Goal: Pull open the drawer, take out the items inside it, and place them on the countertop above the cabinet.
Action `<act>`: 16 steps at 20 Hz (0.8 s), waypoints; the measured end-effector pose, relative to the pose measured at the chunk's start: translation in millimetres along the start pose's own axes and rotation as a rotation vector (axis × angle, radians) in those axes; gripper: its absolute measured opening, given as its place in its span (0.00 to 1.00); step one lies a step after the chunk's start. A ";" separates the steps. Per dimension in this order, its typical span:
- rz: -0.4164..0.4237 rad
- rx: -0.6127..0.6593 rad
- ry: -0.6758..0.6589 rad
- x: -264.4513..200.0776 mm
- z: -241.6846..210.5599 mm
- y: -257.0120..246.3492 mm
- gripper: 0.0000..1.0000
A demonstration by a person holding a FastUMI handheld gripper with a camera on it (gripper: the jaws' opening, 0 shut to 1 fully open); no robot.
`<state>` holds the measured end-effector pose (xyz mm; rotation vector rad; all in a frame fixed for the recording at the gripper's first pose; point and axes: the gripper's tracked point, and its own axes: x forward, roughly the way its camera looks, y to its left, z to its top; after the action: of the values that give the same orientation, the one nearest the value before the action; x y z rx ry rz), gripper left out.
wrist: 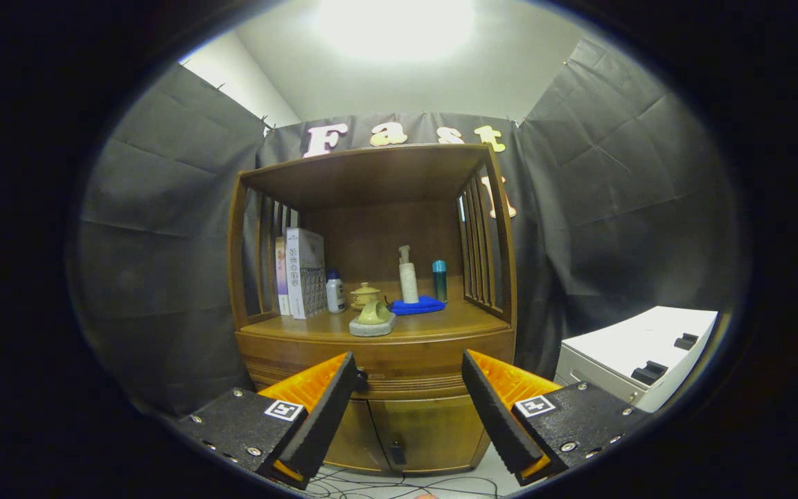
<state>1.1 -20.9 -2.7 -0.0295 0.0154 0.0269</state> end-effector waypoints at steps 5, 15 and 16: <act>0.022 -0.013 0.003 -14.6 -9.4 3.5 0.95; 0.042 -0.029 0.011 -18.3 -16.0 11.9 0.95; 0.043 -0.030 0.009 -17.8 -16.4 12.3 0.95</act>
<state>-17.3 -9.6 -19.2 -0.0593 0.0251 0.0696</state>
